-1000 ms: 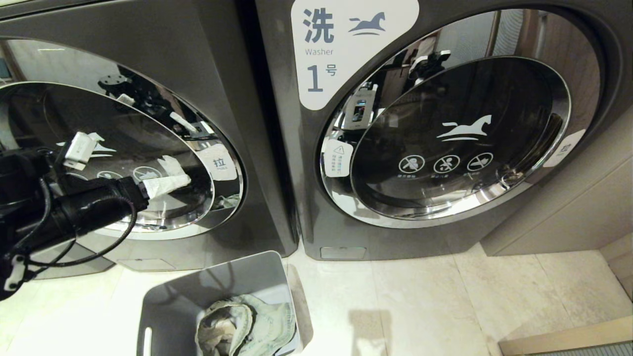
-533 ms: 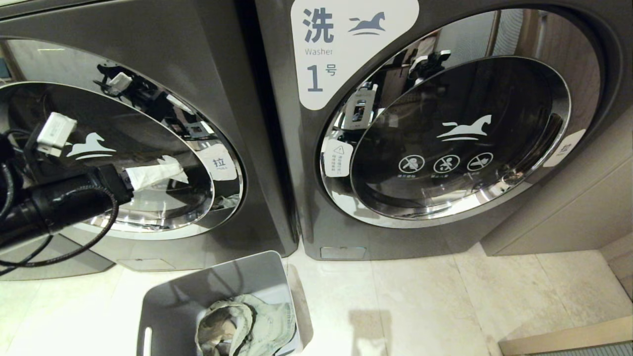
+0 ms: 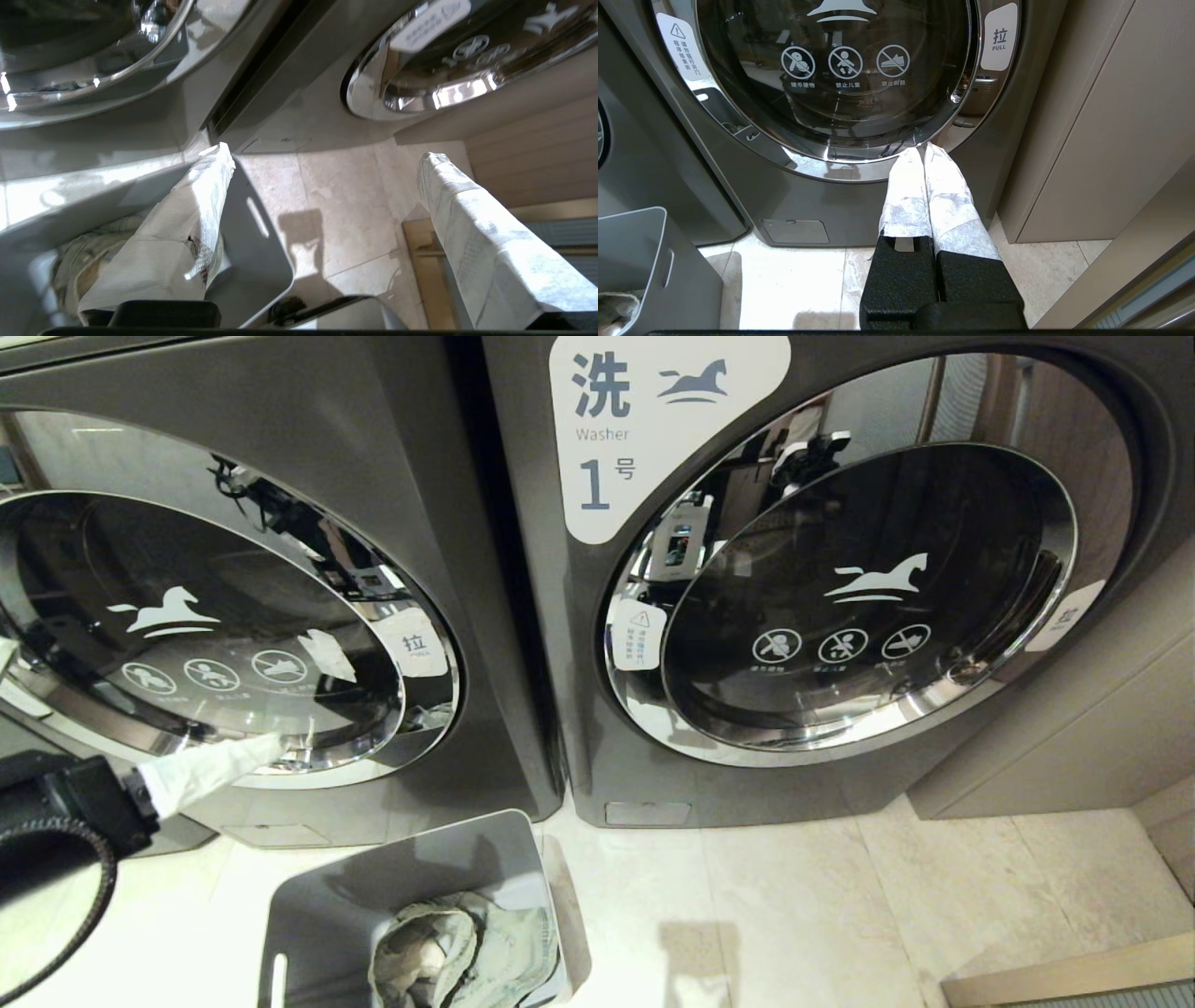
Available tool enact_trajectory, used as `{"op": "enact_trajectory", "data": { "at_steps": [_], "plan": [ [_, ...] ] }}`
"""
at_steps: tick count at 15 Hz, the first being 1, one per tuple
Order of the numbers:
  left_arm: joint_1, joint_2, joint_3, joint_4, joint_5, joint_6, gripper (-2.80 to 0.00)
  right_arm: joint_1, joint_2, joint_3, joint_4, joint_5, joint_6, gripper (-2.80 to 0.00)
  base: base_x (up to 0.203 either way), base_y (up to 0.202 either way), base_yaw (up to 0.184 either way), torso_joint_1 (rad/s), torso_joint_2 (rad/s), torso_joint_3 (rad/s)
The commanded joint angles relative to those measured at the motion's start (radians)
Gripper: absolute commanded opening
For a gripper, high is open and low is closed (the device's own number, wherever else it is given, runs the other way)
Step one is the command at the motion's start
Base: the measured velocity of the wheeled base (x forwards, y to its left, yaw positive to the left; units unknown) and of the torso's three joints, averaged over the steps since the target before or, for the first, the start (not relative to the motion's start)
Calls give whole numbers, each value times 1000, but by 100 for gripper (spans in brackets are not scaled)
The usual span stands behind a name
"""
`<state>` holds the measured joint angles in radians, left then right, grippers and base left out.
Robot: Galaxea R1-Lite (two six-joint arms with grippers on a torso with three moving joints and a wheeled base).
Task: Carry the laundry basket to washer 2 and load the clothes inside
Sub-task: Open the lid of the washing machine
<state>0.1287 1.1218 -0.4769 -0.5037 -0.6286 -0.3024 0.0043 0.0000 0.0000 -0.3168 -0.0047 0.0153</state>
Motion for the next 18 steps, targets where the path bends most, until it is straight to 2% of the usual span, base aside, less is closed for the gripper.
{"op": "enact_trajectory", "data": {
  "at_steps": [1,3,5,8,9,10,12,14,15,18],
  "plan": [
    [-3,-109,60,5,4,13,0,0,2,40,-2,0,0,-280,0,0,0,0,0,0],
    [-25,-189,144,8,69,82,0,0,2,40,-2,0,0,-280,0,0,0,0,0,0],
    [-106,-284,210,23,205,111,0,0,2,40,-2,0,0,-280,0,0,0,0,0,0],
    [-186,-482,271,163,359,132,0,0,2,40,-2,0,0,-280,0,0,0,0,0,0],
    [-196,-559,290,219,387,144,-97,0,2,40,-2,0,0,-280,0,0,0,0,0,0],
    [-201,-628,304,271,408,153,-280,0,2,40,-2,0,0,-280,0,0,0,0,0,0],
    [-204,-742,335,376,463,180,-280,0,2,40,-2,0,0,-280,0,0,0,0,0,0],
    [-193,-816,427,404,562,258,-280,0,2,40,-2,0,0,-280,0,0,0,0,0,0],
    [-163,-850,465,409,590,280,-280,0,2,40,-2,0,0,-280,0,0,0,0,0,0],
    [-144,-966,466,465,596,293,-280,0,2,40,-2,0,0,-280,0,0,0,0,0,0]
  ]
}}
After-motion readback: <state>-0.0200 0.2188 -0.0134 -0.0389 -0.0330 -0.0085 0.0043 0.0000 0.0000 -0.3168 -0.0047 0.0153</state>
